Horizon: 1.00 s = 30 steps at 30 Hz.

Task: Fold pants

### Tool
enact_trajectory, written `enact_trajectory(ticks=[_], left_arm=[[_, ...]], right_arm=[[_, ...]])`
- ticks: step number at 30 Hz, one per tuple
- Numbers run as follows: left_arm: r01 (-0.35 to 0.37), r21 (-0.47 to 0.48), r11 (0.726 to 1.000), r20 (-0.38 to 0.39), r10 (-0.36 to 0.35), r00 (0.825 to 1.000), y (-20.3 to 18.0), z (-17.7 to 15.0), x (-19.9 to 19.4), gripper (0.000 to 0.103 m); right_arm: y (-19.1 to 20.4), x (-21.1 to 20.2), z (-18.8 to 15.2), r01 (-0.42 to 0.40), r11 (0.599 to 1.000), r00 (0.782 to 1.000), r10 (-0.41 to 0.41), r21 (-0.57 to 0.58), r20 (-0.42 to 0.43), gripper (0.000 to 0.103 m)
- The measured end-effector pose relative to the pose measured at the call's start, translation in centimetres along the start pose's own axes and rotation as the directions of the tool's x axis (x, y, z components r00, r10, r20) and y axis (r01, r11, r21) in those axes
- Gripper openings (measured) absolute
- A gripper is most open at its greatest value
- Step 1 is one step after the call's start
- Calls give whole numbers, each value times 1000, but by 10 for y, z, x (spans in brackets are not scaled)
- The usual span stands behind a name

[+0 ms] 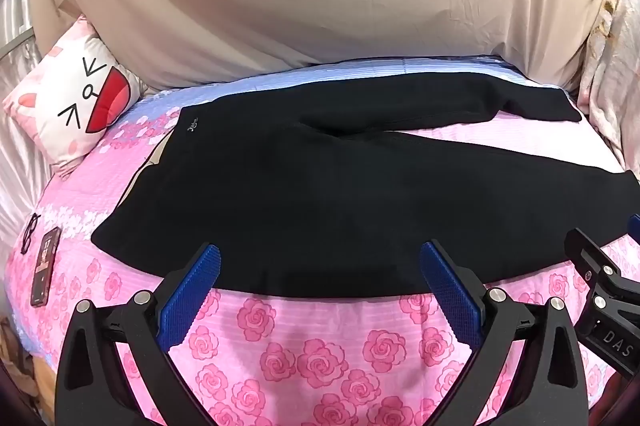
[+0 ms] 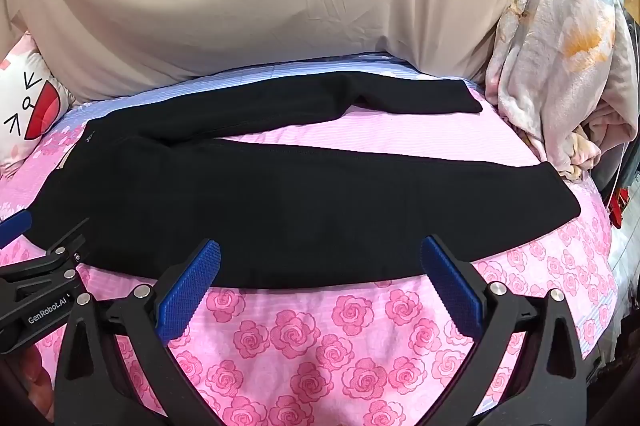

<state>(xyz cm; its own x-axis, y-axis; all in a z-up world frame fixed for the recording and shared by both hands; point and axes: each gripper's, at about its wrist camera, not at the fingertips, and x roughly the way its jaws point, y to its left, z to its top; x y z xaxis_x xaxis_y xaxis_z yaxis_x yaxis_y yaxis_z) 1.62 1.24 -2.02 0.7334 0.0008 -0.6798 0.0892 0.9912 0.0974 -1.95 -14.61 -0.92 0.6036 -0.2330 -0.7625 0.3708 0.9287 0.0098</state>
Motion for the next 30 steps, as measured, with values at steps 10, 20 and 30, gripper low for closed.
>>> enact_trajectory(ticks=[10,20,30], left_arm=[[-4,11,1000,-5,4,1000,-4,2,1,98],[-3,13,1000,-15,3,1000,-7,5,6,98],[67,-208,976,-58,-80,995,97,78,73,98]], right_arm=[[0,4,-2,3,1000,1000,-3,1,-1,98],[-5,8,-1,-2,1000,1000,2,0,-7,98],[-151,68,76,-88,982,996,88,169,6,98]])
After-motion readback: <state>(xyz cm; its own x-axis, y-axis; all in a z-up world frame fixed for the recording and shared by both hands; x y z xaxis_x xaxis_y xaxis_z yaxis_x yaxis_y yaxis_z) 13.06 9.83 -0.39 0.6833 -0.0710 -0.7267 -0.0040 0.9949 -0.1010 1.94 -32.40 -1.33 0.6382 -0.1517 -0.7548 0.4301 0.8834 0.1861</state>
